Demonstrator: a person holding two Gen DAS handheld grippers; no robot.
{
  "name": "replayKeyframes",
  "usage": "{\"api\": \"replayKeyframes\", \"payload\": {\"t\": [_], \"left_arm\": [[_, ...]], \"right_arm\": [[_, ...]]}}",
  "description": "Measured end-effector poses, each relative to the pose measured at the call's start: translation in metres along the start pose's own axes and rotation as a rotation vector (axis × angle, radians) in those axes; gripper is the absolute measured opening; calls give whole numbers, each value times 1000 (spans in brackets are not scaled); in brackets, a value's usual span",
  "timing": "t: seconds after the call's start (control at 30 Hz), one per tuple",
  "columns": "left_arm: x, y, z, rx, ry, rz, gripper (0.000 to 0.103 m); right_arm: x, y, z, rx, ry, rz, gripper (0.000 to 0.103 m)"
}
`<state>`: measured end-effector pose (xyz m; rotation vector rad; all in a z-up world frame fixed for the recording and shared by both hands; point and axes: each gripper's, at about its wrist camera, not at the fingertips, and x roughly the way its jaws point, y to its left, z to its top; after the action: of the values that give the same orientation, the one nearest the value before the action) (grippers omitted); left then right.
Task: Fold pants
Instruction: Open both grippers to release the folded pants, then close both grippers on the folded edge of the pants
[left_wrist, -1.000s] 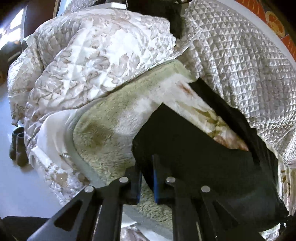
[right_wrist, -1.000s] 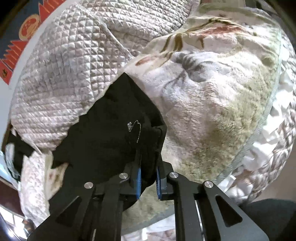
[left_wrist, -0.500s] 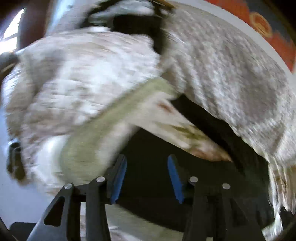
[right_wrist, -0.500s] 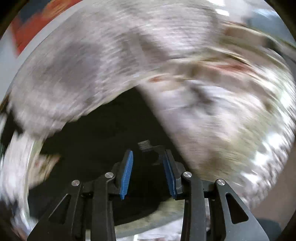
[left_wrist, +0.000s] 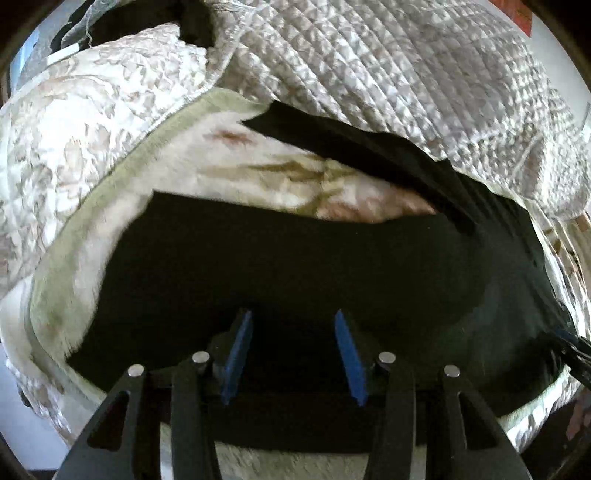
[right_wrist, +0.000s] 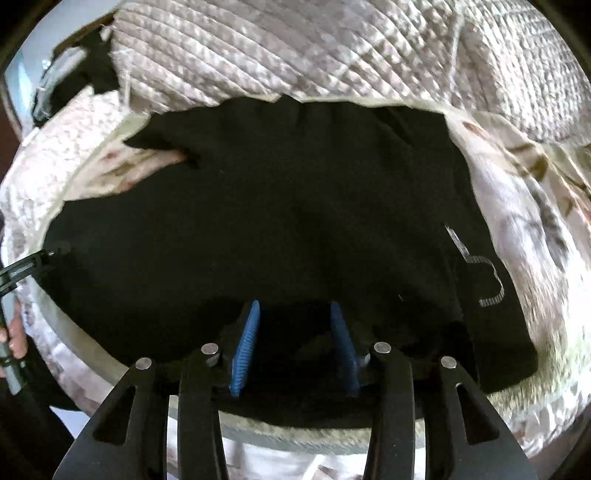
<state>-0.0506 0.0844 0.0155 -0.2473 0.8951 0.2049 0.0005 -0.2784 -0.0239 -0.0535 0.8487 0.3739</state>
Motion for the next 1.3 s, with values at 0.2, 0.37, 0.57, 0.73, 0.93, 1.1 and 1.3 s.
{"api": "replayKeyframes", "payload": {"t": [0.2, 0.37, 0.57, 0.73, 0.93, 1.1, 1.3], "left_arm": [[24, 33, 35, -68, -9, 182, 49], [28, 41, 40, -97, -10, 188, 49], [17, 4, 33, -24, -62, 90, 49], [18, -30, 25, 31, -45, 20, 49], [17, -53, 12, 101, -45, -14, 49], [31, -54, 6, 103, 5, -6, 49], [39, -56, 6, 117, 5, 18, 51]], "right_arm": [[17, 0, 18, -20, 28, -40, 51], [28, -10, 19, 32, 36, -42, 51], [17, -6, 21, 52, -43, 18, 51], [18, -1, 19, 52, -52, 49, 51], [19, 3, 18, 53, -61, 62, 51], [31, 6, 15, 39, -13, 35, 51], [30, 5, 13, 51, -27, 38, 51]]}}
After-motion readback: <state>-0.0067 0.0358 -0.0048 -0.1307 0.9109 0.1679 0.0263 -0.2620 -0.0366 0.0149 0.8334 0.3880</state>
